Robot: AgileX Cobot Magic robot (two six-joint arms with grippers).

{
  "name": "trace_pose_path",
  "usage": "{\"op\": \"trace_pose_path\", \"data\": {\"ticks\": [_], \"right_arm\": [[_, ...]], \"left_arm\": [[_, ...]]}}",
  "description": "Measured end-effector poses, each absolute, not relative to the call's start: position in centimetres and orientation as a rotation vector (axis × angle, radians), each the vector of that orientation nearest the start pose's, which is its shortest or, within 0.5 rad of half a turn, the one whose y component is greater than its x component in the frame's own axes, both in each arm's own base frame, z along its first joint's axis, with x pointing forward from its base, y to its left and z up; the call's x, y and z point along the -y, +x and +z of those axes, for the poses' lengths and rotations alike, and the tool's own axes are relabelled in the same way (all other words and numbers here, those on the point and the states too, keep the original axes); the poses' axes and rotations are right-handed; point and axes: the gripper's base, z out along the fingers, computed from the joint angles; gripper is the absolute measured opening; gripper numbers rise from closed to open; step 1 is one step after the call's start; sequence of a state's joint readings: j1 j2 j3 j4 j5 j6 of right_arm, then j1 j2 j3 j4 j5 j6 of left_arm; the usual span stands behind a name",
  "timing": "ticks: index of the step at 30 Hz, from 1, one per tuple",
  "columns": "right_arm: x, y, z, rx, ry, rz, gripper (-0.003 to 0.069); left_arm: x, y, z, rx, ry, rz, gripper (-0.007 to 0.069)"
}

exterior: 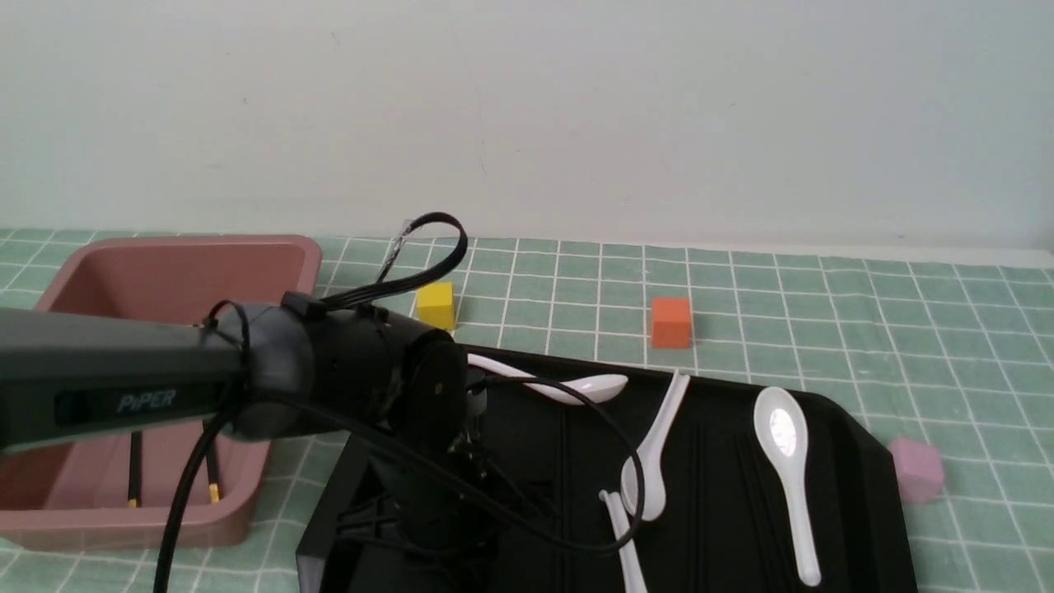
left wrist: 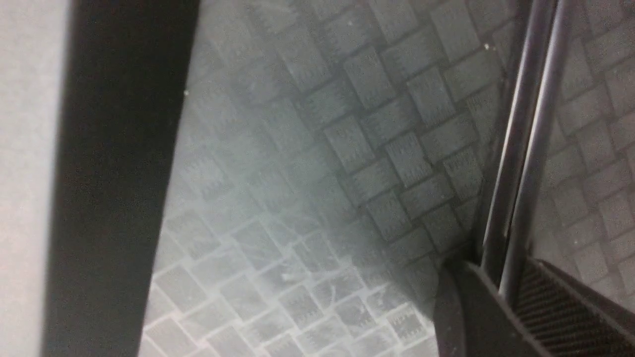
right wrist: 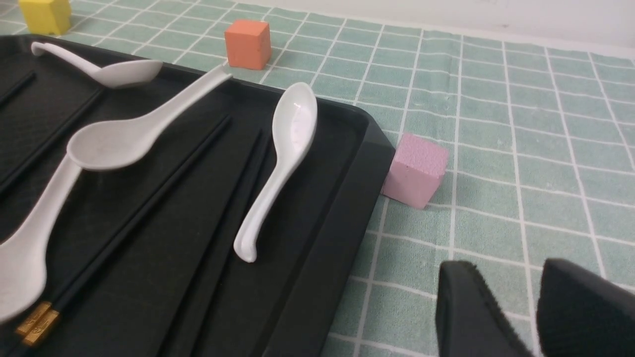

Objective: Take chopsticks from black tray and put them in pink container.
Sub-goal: 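Reach over to the black tray and grasp a pair of chopsticks with the left gripper, then place the chopsticks into the pink bin with the left gripper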

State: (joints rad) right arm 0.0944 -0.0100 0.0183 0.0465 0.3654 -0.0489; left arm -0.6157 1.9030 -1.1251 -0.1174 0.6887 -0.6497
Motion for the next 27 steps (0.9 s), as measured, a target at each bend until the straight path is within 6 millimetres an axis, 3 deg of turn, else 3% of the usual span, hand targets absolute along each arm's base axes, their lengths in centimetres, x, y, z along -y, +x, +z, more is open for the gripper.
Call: {"op": "trace_pose_path", "data": {"ticks": [4, 6, 9, 13, 16, 18, 22, 24, 27], "right_arm": [[-0.6, 5.2, 17.5, -1.855, -0.102, 0.077, 0.024], [-0.6, 5.2, 17.5, -1.855, -0.102, 0.077, 0.024], [-0.6, 5.2, 17.5, -1.855, -0.102, 0.077, 0.024], [-0.6, 5.2, 17.5, -1.855, -0.102, 0.077, 0.024], [-0.6, 5.2, 17.5, -1.855, -0.102, 0.077, 0.024], [-0.6, 5.2, 17.5, -1.855, -0.102, 0.077, 0.024], [-0.6, 5.2, 17.5, -1.855, -0.102, 0.077, 0.024], [-0.6, 5.2, 17.5, -1.855, -0.102, 0.077, 0.024], [-0.6, 5.2, 17.5, -1.855, -0.102, 0.077, 0.024]], "left_arm": [[20.6, 27.9, 15.7, -3.029, -0.17, -0.269, 0.0107], [20.1, 27.3, 17.8, -3.013, -0.17, -0.293, 0.0107], [18.7, 26.7, 22.5, -2.896, -0.203, -0.412, 0.0107], [13.9, 26.5, 28.5, -2.699, -0.321, -0.507, 0.0107], [9.0, 26.7, 30.7, -2.624, -0.424, -0.459, 0.0107], [5.3, 27.1, 31.0, -2.601, -0.51, -0.389, 0.0107], [0.4, 28.9, 29.5, -2.565, -0.689, -0.32, 0.0107], [-0.3, 29.3, 29.0, -2.559, -0.717, -0.313, 0.0107], [-1.9, 31.5, 26.4, -2.561, -0.752, -0.269, 0.0107]]}}
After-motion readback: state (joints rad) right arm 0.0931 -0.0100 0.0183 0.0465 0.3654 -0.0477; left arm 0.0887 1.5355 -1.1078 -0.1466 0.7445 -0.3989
